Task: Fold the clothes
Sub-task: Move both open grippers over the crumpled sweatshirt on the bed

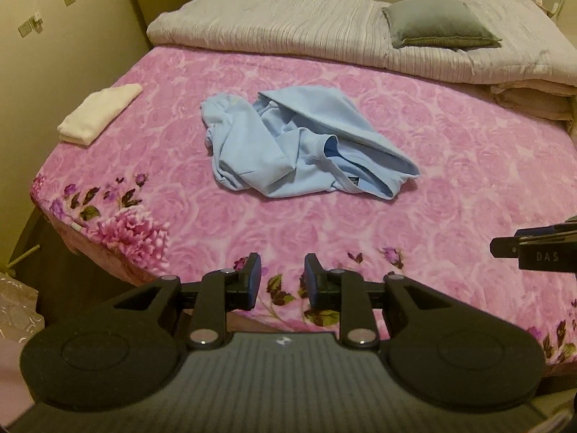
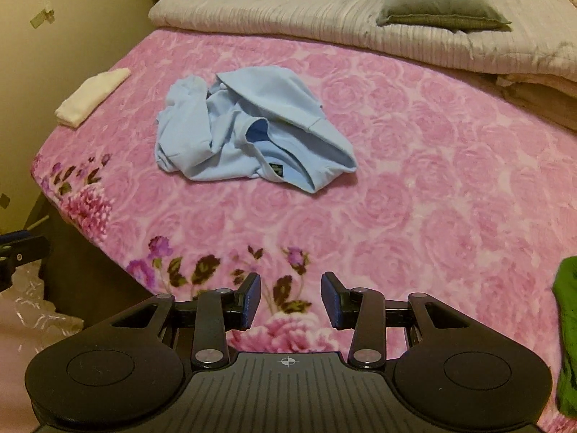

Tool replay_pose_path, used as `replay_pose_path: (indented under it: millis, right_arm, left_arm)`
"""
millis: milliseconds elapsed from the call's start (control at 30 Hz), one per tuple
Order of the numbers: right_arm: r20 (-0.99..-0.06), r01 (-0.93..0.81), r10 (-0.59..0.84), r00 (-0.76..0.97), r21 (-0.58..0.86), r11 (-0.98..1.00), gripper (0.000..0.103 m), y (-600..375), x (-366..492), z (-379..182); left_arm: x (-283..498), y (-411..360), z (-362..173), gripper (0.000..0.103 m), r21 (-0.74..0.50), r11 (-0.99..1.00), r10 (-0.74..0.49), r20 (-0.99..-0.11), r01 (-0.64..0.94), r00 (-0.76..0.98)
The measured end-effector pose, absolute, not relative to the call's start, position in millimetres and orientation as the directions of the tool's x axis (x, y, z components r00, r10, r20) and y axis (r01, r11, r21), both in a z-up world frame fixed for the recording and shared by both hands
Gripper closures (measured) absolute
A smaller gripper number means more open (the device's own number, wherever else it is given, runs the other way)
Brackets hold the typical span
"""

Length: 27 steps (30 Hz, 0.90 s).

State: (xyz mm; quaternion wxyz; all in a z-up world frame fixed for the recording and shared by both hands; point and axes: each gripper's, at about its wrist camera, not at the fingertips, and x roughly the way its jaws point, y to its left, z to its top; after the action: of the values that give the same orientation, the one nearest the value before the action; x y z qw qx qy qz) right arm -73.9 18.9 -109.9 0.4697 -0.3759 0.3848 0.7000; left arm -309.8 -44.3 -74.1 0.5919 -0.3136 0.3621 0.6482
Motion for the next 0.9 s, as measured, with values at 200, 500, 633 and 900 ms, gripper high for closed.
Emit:
replay_pose_path:
  millis: [200,500,633,900]
  right_arm:
    - [-0.881,-0.95,0.385,-0.275,0.187,-0.251,0.062,9,-70,-106]
    - [-0.879,-0.958,0.404,-0.253,0.169,-0.232,0.062,15,-80,-103]
    - [-0.879,-0.965,0.413,-0.237,0.164,-0.205,0.062,27,-88,-105]
    - [-0.884,-0.984,0.433,-0.178,0.163,-0.073,0.062,74,-123,-118]
  left_arm:
    - [-314,-58,-73,0.078,0.098,-0.042,0.547,-0.83,-0.994,-0.106]
    - [-335,-47,-77,0.077,0.077,-0.033,0.561,-0.824,-0.997,-0.082]
    - [-355,-26,-84,0.077,0.071,-0.019,0.551,-0.831,-0.997,-0.07]
    - [-407,58,-101,0.077,0.045,0.113,0.529,-0.848,-0.993,0.022]
